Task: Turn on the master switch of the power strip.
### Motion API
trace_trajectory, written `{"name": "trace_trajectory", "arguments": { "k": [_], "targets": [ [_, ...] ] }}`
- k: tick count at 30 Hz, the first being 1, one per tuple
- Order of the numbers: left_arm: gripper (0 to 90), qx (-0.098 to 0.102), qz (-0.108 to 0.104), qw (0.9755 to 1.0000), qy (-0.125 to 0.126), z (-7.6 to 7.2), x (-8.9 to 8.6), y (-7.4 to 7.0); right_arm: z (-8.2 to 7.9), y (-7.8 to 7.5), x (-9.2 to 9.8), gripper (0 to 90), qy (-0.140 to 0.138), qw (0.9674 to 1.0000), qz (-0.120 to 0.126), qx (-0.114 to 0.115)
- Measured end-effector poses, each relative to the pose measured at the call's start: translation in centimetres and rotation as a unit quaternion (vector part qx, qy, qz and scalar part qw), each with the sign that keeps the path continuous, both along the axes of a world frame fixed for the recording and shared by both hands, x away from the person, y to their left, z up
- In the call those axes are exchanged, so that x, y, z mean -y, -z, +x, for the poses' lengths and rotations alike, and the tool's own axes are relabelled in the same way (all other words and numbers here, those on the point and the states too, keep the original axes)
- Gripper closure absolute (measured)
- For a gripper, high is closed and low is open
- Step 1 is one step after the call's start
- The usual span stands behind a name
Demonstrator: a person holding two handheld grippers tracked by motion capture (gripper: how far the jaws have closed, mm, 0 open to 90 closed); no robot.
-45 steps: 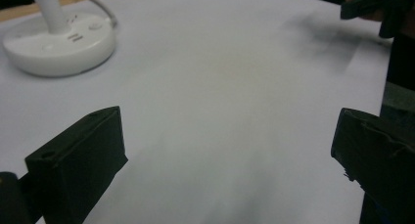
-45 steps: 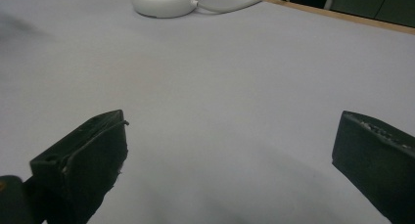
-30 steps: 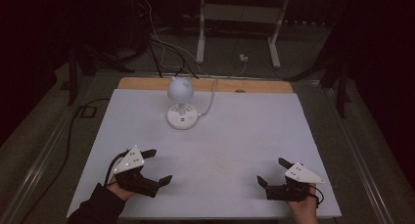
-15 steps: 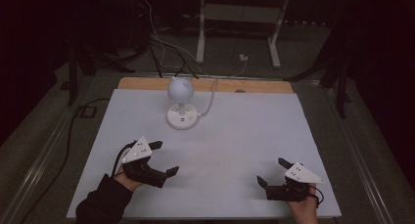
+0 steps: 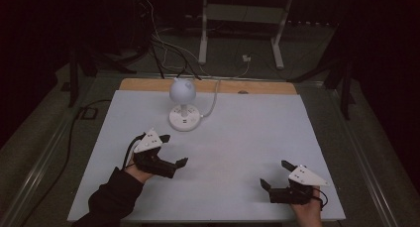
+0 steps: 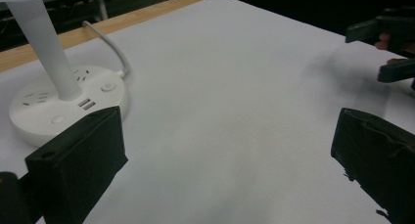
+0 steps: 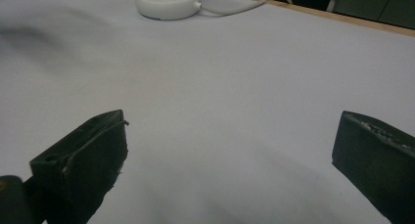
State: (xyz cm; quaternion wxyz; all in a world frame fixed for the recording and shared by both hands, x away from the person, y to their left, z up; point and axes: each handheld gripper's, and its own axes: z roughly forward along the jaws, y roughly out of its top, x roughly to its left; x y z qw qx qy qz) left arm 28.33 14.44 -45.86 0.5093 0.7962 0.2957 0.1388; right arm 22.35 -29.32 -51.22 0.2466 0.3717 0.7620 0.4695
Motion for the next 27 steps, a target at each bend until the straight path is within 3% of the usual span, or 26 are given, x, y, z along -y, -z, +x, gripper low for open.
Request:
{"name": "trace_trajectory", "arguments": {
  "k": [6,13,27],
  "targets": [
    [0.1,-0.001,0.000,1.0000,-0.009,0.9,0.7,0.0,0.0,0.0,0.0,0.0,0.000,1.0000,0.001,0.000],
    [0.1,-0.017,-0.013,0.9996,-0.016,2.2,1.3,0.1,0.0,0.0,0.1,0.0,0.000,1.0000,0.004,-0.001],
    [0.2,-0.015,0.006,0.9993,-0.035,4.8,3.0,0.9,-0.1,-0.2,0.2,0.0,-0.002,1.0000,0.008,0.004]
  ]
}}
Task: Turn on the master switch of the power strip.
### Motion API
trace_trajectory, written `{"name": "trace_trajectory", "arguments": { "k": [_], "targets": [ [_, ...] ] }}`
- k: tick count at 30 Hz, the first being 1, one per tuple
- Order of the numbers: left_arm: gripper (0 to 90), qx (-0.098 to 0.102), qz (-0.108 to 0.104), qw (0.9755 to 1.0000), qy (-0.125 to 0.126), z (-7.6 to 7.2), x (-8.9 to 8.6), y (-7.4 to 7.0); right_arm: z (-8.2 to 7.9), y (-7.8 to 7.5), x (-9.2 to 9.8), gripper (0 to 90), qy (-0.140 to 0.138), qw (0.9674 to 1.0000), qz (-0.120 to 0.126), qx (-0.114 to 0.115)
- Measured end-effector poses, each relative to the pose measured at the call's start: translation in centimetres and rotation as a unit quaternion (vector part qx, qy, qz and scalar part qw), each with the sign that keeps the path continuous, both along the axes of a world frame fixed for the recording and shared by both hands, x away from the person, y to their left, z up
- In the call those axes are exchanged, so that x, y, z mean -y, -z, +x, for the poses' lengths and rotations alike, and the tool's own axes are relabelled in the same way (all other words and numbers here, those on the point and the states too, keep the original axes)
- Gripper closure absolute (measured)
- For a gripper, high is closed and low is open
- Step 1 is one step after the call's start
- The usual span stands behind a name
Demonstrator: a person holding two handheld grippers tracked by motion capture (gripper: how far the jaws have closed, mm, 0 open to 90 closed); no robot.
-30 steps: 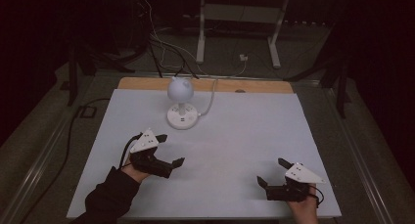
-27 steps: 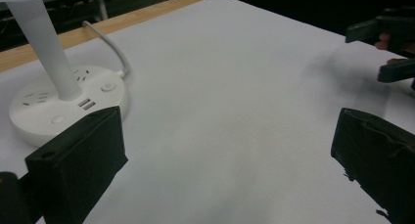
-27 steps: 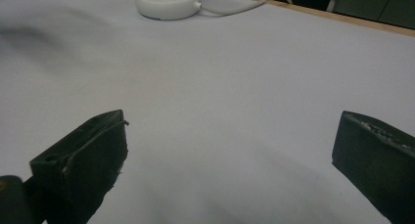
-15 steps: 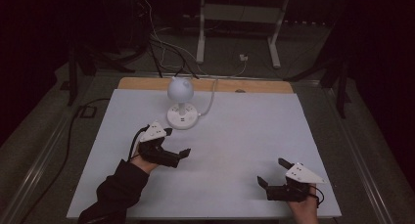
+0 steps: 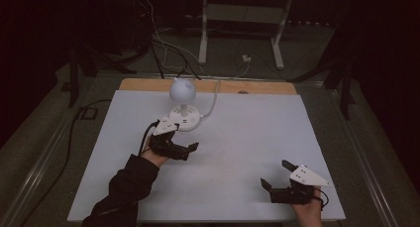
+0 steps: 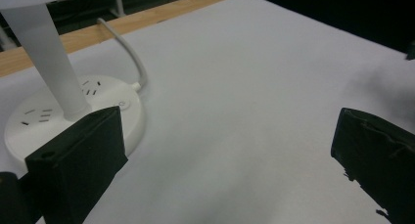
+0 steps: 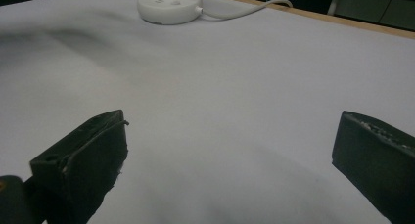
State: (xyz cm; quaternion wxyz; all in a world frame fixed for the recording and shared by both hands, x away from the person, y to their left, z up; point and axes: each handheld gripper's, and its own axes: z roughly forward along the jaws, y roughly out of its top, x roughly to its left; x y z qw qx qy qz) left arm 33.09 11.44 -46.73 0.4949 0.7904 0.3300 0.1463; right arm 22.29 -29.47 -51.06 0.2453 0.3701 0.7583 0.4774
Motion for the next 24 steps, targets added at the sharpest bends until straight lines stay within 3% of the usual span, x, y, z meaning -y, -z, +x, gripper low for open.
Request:
{"name": "trace_trajectory", "arguments": {
  "k": [14,20,23,24],
  "targets": [
    [0.1,-0.004,0.017,0.9989,-0.043,2.5,2.2,0.8,0.0,-0.1,0.2,0.0,0.000,1.0000,0.004,0.001],
    [0.2,-0.024,0.021,0.9973,-0.066,3.5,2.9,1.1,0.0,-0.1,0.2,0.0,-0.001,1.0000,0.008,-0.001],
    [0.2,-0.019,0.025,0.9948,-0.097,3.9,3.3,1.3,0.0,-0.1,0.3,0.0,-0.001,1.0000,0.009,-0.002],
    [0.2,-0.019,0.025,0.9948,-0.097,3.9,3.3,1.3,0.0,-0.1,0.3,0.0,-0.002,0.9999,0.011,-0.003]
  ]
}}
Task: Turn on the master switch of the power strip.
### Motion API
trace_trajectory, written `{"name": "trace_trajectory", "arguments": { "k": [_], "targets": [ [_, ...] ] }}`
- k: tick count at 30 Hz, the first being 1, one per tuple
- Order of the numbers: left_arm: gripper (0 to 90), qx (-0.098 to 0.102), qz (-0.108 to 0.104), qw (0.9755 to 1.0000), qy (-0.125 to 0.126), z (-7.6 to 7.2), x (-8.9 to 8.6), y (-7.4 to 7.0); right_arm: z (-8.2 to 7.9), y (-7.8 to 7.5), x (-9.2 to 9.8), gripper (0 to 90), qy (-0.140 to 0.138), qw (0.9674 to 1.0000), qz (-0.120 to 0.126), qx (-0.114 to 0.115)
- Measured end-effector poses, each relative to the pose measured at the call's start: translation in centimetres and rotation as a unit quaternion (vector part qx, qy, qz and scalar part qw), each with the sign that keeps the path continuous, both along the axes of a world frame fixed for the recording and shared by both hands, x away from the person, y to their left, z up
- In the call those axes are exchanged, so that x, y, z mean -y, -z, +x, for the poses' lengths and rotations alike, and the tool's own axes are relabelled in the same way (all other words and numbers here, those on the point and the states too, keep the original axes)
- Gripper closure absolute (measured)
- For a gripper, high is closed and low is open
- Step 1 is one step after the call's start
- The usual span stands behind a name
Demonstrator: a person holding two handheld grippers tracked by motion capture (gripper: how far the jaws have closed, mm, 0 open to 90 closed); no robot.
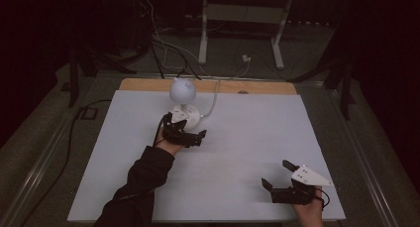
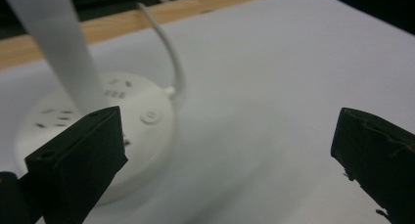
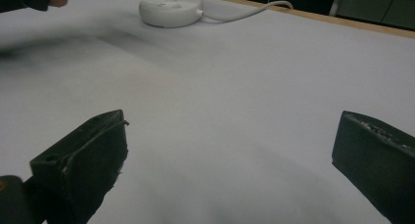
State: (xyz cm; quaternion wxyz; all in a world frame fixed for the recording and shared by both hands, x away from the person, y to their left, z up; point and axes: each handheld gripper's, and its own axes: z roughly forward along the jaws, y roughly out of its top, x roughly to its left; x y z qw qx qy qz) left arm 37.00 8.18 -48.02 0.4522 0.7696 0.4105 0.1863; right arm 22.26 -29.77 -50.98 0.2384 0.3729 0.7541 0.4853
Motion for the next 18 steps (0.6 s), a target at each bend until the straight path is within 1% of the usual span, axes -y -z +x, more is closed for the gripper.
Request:
{"name": "trace_trajectory", "arguments": {
  "k": [1,2,3,5,7,8,9,10,11,13,14,16,18],
  "targets": [
    [0.2,0.006,0.004,1.0000,-0.005,0.1,0.1,0.0,0.0,0.0,0.0,0.0,0.000,1.0000,0.000,0.000],
    [0.2,0.007,0.004,1.0000,-0.004,0.2,0.1,0.1,0.0,0.0,0.0,0.0,0.000,1.0000,0.003,-0.002],
    [0.2,0.010,0.006,0.9999,-0.008,0.3,0.2,0.1,0.0,0.0,0.0,0.0,0.000,1.0000,0.003,-0.002],
    [0.2,0.010,0.009,0.9999,-0.011,0.5,0.4,0.3,0.1,0.0,0.1,0.0,0.000,1.0000,0.004,-0.002],
    [0.2,0.010,0.016,0.9996,-0.021,0.8,0.6,0.4,0.1,0.0,0.1,0.0,-0.001,1.0000,0.004,-0.002],
    [0.2,0.009,0.019,0.9995,-0.021,1.0,0.6,0.5,0.1,0.0,0.1,0.0,-0.001,1.0000,0.005,-0.003],
    [0.9,0.009,0.020,0.9995,-0.024,1.1,0.6,0.6,0.0,0.0,0.1,0.0,0.000,1.0000,0.006,-0.003],
    [0.9,0.007,0.017,0.9995,-0.026,1.3,0.6,0.7,0.0,0.0,0.1,0.0,0.000,1.0000,0.006,-0.003],
    [2.7,0.008,0.019,0.9993,-0.030,1.4,0.6,0.7,0.0,0.0,0.1,0.0,-0.001,1.0000,0.007,-0.003],
    [5.8,0.001,0.017,0.9993,-0.033,1.6,0.5,0.8,0.0,0.0,0.2,0.0,-0.001,1.0000,0.007,-0.003],
    [7.3,0.001,0.024,0.9988,-0.042,1.7,0.5,1.0,0.0,0.0,0.2,0.0,-0.001,1.0000,0.007,-0.003],
    [11.5,0.000,0.024,0.9988,-0.043,1.8,0.6,1.1,0.0,0.0,0.2,0.0,-0.001,1.0000,0.007,-0.003],
    [16.9,-0.001,0.031,0.9984,-0.048,1.9,0.7,1.2,0.0,0.0,0.2,0.0,-0.001,1.0000,0.008,-0.004]
  ]
}}
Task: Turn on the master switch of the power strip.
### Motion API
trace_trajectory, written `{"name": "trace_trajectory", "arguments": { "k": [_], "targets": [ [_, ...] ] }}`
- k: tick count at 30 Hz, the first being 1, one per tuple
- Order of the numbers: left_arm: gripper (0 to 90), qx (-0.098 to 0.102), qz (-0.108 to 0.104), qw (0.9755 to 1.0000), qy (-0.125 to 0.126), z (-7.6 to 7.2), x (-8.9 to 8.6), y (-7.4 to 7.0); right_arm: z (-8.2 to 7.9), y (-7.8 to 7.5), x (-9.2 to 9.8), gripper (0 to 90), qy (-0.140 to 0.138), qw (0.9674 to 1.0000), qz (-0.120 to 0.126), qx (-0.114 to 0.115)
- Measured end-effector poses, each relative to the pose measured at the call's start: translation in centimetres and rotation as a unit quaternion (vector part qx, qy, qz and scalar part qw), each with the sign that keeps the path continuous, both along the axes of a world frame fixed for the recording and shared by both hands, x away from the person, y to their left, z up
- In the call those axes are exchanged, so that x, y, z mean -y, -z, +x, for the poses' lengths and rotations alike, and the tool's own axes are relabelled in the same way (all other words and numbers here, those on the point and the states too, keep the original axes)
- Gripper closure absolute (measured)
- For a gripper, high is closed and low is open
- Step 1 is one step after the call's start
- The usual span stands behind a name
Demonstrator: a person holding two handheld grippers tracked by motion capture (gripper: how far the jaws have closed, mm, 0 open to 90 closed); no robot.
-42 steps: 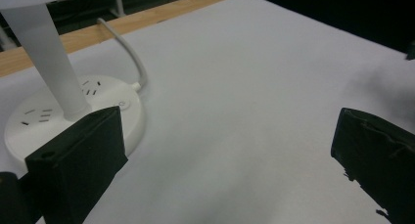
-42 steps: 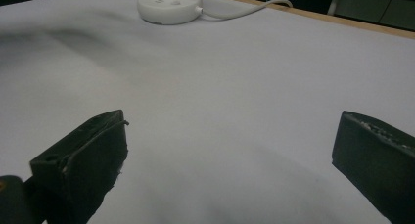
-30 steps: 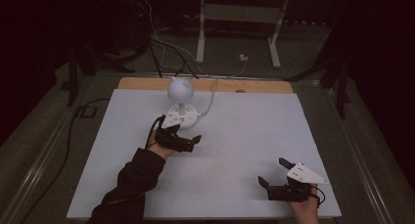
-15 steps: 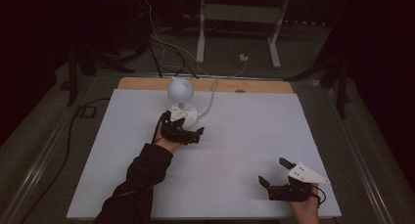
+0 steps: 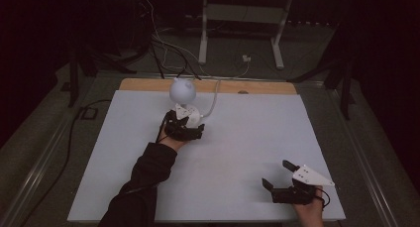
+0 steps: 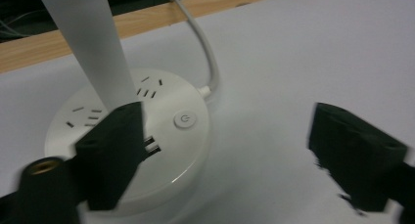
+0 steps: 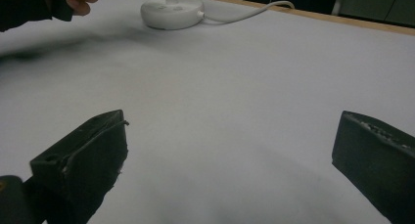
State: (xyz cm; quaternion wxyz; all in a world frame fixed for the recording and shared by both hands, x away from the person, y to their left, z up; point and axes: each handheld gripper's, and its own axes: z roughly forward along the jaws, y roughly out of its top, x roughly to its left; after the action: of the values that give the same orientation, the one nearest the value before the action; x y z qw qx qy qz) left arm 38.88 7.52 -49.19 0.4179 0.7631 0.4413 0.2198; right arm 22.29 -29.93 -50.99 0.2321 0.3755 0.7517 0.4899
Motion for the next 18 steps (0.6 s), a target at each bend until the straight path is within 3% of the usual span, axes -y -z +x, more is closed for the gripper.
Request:
{"name": "trace_trajectory", "arguments": {
  "k": [2,5,6,7,8,9,13,18],
  "targets": [
    [17.7,-0.001,0.004,1.0000,-0.002,0.11,0.20,0.13,0.01,0.01,0.01,0.0,0.000,1.0000,0.001,0.000],
    [29.3,0.004,0.011,0.9999,-0.006,0.17,0.42,0.17,0.00,-0.01,0.02,0.0,0.000,1.0000,0.000,0.001],
    [29.3,0.005,0.012,0.9999,-0.009,0.20,0.47,0.18,0.00,-0.01,0.02,0.0,0.000,1.0000,0.000,0.001],
    [38.7,0.007,0.014,0.9998,-0.011,0.24,0.53,0.20,0.00,0.01,0.02,0.0,0.000,1.0000,0.001,-0.001],
    [38.7,0.009,0.019,0.9997,-0.015,0.28,0.64,0.23,0.00,0.01,0.02,0.0,0.000,1.0000,0.001,-0.001],
    [47.3,0.011,0.026,0.9995,-0.018,0.36,0.71,0.24,0.00,0.01,0.03,0.0,0.000,1.0000,0.001,-0.001],
    [63.5,0.016,0.034,0.9989,-0.029,0.60,0.93,0.33,0.01,0.00,0.09,0.0,0.000,1.0000,0.003,-0.001],
    [76.0,0.029,0.051,0.9974,-0.041,0.87,1.09,0.70,0.00,0.00,0.11,0.0,-0.001,1.0000,0.004,-0.001]
  ]
}}
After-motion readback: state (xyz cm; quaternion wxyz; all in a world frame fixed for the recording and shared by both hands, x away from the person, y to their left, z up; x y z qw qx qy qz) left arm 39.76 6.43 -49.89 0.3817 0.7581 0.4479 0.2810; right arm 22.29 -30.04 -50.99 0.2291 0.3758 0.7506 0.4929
